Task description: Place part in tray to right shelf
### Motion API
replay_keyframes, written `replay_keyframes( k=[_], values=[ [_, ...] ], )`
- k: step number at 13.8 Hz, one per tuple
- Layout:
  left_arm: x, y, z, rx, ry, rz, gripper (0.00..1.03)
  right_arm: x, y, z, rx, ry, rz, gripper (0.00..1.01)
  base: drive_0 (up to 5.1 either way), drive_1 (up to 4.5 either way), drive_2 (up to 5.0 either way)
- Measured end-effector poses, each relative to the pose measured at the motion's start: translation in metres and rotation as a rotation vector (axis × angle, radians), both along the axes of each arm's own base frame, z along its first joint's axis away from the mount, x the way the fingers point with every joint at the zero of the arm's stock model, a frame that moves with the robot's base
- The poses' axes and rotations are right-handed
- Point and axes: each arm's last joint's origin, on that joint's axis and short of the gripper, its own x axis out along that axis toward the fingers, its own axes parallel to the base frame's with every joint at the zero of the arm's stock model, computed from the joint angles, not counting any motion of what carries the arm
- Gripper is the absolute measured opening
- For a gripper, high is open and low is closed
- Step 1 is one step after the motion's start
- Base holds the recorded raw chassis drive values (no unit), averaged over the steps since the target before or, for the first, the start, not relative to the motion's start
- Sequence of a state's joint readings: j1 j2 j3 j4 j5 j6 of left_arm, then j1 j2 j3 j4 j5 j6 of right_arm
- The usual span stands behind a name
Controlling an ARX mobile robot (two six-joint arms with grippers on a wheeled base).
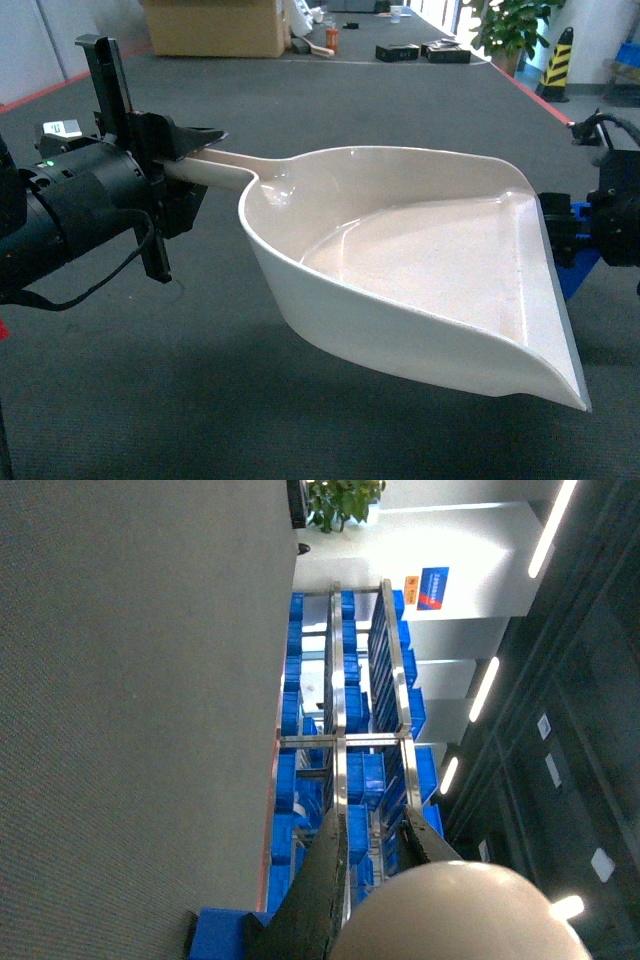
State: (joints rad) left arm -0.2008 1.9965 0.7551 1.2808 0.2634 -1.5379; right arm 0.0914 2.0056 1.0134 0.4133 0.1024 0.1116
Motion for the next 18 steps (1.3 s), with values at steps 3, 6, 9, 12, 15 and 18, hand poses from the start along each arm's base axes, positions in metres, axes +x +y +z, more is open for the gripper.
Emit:
replay_keyframes(
  k=[3, 6, 9, 12, 15, 18],
  values=[
    [0.0, 0.001, 0.0, -0.015, 0.003, 0.002, 0.13, -0.031, -0.01, 0.063, -0.078, -0.207, -0.061, 0.48, 0.0, 0.0, 0.0],
    [0.0, 0.0, 0.0, -0.008, 0.003, 0.0, 0.13, -0.061, 0.026, 0.138, -0.047, -0.443, 0.028, 0.48, 0.0, 0.0, 0.0],
    [0.0, 0.001, 0.0, -0.006, 0.003, 0.0, 0.13, -0.081, 0.084, 0.139, 0.077, -0.396, 0.246, 0.48, 0.0, 0.0, 0.0],
    [0.0, 0.001, 0.0, -0.006, 0.003, 0.001, 0.13, -0.084, 0.106, 0.118, 0.182, -0.263, 0.304, 0.47, 0.0, 0.0, 0.0],
    [0.0, 0.0, 0.0, 0.001, 0.002, -0.002, 0.13, -0.088, 0.102, 0.115, 0.328, -0.204, 0.297, 0.8, 0.0, 0.0, 0.0],
    [0.0, 0.001, 0.0, 0.001, 0.001, 0.004, 0.13, -0.127, 0.058, 0.15, 0.314, -0.472, 0.13, 0.97, 0.0, 0.0, 0.0]
  ],
)
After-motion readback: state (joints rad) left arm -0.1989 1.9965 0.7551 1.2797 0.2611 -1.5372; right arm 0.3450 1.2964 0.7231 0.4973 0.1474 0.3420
